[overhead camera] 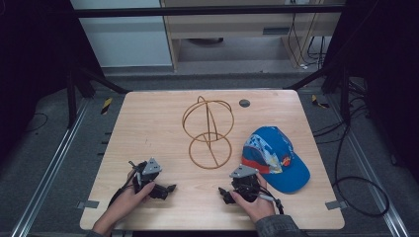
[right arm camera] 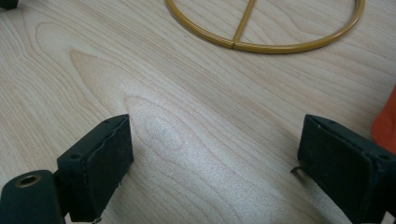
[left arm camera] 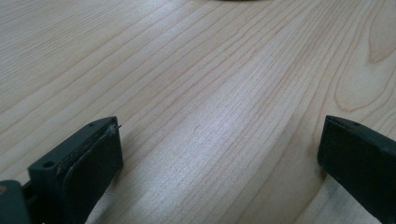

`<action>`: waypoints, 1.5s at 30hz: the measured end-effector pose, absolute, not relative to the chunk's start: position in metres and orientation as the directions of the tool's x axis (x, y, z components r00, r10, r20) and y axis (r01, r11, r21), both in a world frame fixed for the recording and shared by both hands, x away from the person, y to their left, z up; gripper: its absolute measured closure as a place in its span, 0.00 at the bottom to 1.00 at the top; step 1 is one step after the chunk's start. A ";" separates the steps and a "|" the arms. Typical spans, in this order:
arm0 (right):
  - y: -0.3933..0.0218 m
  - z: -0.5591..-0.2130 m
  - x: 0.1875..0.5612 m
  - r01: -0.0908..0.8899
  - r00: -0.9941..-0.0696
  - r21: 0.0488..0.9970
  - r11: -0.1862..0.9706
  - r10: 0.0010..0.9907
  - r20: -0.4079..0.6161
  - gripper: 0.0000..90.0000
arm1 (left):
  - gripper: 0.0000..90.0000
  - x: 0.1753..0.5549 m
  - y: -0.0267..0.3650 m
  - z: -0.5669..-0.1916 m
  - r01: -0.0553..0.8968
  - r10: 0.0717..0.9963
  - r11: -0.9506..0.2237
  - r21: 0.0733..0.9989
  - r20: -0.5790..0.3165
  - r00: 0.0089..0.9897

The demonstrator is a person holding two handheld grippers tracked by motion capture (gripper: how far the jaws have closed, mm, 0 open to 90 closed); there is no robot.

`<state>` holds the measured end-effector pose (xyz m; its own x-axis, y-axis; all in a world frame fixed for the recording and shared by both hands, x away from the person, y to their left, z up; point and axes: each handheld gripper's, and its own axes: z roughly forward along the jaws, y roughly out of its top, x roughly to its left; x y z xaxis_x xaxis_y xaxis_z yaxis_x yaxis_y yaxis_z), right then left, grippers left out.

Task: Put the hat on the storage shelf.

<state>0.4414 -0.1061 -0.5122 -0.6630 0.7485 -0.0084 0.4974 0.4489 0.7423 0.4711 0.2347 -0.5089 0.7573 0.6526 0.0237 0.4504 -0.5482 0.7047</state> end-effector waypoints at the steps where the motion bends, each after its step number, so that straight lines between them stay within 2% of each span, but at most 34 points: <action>1: -0.106 -0.512 0.441 0.498 -0.663 0.742 0.449 0.748 -0.008 0.11 | 0.00 0.471 0.235 -0.509 0.450 0.652 -0.548 0.705 0.023 0.758; 10: -0.105 -0.512 0.441 0.501 -0.657 0.740 0.449 0.754 -0.013 0.11 | 0.00 0.472 0.235 -0.509 0.449 0.653 -0.547 0.706 0.024 0.757; 13: -0.105 -0.509 0.440 0.519 -0.645 0.729 0.446 0.764 -0.009 0.13 | 0.00 0.472 0.234 -0.509 0.450 0.653 -0.547 0.706 0.024 0.757; 18: -0.119 -0.479 0.430 0.491 -0.632 0.745 0.451 0.773 -0.052 0.13 | 0.00 0.472 0.235 -0.509 0.450 0.653 -0.547 0.706 0.024 0.757; 26: -0.189 -0.416 0.432 0.480 -0.569 0.753 0.450 0.813 -0.123 0.24 | 0.00 0.471 0.235 -0.509 0.452 0.654 -0.546 0.705 0.023 0.756; 30: -0.240 -0.391 0.438 0.534 -0.490 0.737 0.414 0.862 -0.130 0.34 | 0.00 0.471 0.235 -0.509 0.452 0.654 -0.546 0.705 0.023 0.756; 33: -0.269 -0.386 0.449 0.576 -0.445 0.727 0.375 0.889 -0.107 0.39 | 0.00 0.471 0.235 -0.509 0.451 0.654 -0.546 0.706 0.023 0.756; 37: -0.280 -0.387 0.467 0.615 -0.460 0.706 0.351 0.887 -0.041 0.39 | 0.00 0.471 0.235 -0.509 0.451 0.654 -0.547 0.706 0.023 0.756; 40: -0.278 -0.387 0.480 0.630 -0.470 0.689 0.359 0.882 -0.031 0.37 | 0.00 0.471 0.235 -0.509 0.451 0.654 -0.547 0.705 0.023 0.756; 45: -0.266 -0.390 0.495 0.650 -0.497 0.663 0.372 0.868 -0.001 0.20 | 0.00 0.471 0.235 -0.509 0.451 0.654 -0.547 0.705 0.023 0.756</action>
<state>0.4951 -0.2663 -0.3901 -0.4966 0.8680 -0.0008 0.6497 0.3723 0.6629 0.4712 0.2346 -0.5090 0.7564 0.6537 0.0228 0.4512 -0.5467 0.7054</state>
